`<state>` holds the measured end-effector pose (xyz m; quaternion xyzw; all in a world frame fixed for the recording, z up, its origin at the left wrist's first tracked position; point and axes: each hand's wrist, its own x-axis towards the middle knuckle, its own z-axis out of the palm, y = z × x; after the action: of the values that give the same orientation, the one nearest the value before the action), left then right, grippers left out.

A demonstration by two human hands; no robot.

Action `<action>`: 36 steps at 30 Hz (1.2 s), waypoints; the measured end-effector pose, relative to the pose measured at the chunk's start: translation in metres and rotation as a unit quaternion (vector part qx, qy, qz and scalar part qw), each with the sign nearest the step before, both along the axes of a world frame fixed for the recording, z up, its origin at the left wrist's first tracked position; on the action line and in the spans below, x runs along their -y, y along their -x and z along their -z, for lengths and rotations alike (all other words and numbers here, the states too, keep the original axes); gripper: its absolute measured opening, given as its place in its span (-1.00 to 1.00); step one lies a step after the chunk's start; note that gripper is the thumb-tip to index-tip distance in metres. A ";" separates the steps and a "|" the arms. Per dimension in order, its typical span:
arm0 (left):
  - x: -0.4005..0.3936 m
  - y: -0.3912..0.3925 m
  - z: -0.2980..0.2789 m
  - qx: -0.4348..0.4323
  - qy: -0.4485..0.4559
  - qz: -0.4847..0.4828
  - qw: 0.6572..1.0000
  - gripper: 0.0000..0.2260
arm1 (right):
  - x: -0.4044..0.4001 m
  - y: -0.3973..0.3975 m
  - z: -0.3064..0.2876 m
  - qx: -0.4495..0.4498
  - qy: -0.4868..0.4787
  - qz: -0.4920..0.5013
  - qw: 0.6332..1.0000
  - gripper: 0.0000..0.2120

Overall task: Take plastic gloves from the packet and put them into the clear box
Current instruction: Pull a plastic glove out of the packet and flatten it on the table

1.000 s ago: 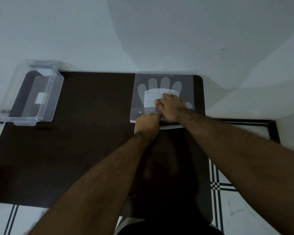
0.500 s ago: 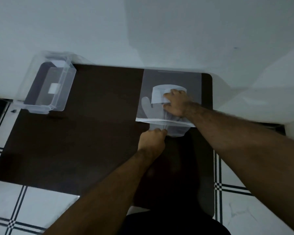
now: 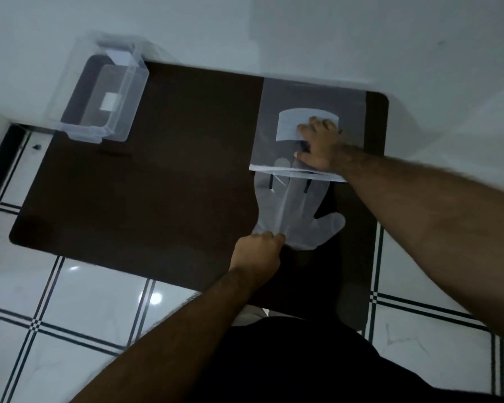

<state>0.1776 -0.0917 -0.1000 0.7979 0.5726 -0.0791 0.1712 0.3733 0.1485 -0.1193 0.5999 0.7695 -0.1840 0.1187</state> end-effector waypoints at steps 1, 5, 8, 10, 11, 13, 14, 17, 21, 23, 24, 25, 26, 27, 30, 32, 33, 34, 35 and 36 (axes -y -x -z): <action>0.007 0.001 0.000 -0.002 0.006 0.002 1.000 -0.78 | 0.002 0.002 0.000 0.003 -0.013 0.003 1.000 -0.25; 0.032 0.005 -0.003 -0.003 0.019 -0.002 1.000 -0.77 | 0.032 0.016 0.002 -0.076 -0.108 0.057 0.990 -0.48; 0.045 0.007 -0.001 -0.019 0.026 -0.009 0.999 -0.77 | 0.077 0.021 0.006 -0.120 -0.179 0.031 0.976 -0.59; 0.051 0.008 0.000 -0.033 0.028 -0.011 0.999 -0.76 | 0.107 0.021 0.010 -0.123 -0.188 -0.010 0.974 -0.60; 0.053 0.009 0.000 -0.041 0.026 -0.009 0.999 -0.76 | 0.121 0.020 0.012 -0.122 -0.183 -0.033 0.975 -0.59; 0.055 0.011 -0.001 -0.051 0.022 -0.005 0.998 -0.75 | 0.145 0.020 0.015 -0.118 -0.168 -0.078 0.976 -0.55; 0.056 0.013 0.000 -0.053 0.019 -0.004 0.998 -0.75 | 0.155 0.020 0.016 -0.114 -0.161 -0.096 0.976 -0.53; 0.057 0.015 0.000 -0.057 0.014 -0.003 0.998 -0.75 | 0.177 0.021 0.016 -0.104 -0.136 -0.130 0.977 -0.49; 0.058 0.017 0.001 -0.051 0.017 -0.001 0.999 -0.76 | 0.193 0.022 0.018 -0.075 -0.124 -0.153 0.977 -0.42; 0.060 0.018 0.002 -0.047 0.017 -0.001 0.999 -0.79 | 0.195 0.022 0.020 -0.072 -0.125 -0.145 0.979 -0.41; 0.060 0.018 0.002 -0.045 0.017 0.000 0.999 -0.80 | 0.195 0.022 0.020 -0.071 -0.125 -0.143 0.979 -0.41; 0.061 0.018 0.002 -0.045 0.017 0.002 0.999 -0.81 | 0.195 0.022 0.021 -0.069 -0.122 -0.143 0.980 -0.40; 0.061 0.018 0.003 -0.045 0.018 0.005 0.999 -0.81 | 0.195 0.022 0.021 -0.067 -0.119 -0.144 0.980 -0.40; 0.063 0.018 0.003 -0.045 0.020 0.010 0.999 -0.81 | 0.195 0.022 0.022 -0.065 -0.114 -0.146 0.981 -0.40; 0.068 0.021 0.002 -0.034 0.014 0.017 0.999 -0.70 | 0.197 0.022 0.025 -0.057 -0.102 -0.150 0.982 -0.40; 0.073 0.024 0.003 -0.024 0.008 0.017 1.000 -0.56 | 0.199 0.022 0.027 -0.056 -0.101 -0.151 0.982 -0.43; 0.075 0.027 0.003 -0.021 0.006 0.015 1.000 -0.50 | 0.200 0.022 0.028 -0.057 -0.101 -0.151 0.982 -0.45; 0.078 0.030 0.005 -0.017 0.005 0.013 1.000 -0.47 | 0.202 0.021 0.029 -0.061 -0.102 -0.149 0.982 -0.46; 0.079 0.034 0.005 -0.014 0.003 0.008 1.000 -0.47 | 0.203 0.021 0.029 -0.067 -0.104 -0.147 0.981 -0.48; 0.080 0.038 0.006 -0.010 -0.001 0.002 1.000 -0.49 | 0.204 0.020 0.029 -0.075 -0.106 -0.145 0.981 -0.50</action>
<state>0.1392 -0.1717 -0.1056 0.7987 0.5723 -0.0865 0.1645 0.3529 -0.0553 -0.1478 0.4758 0.8701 -0.1267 0.0216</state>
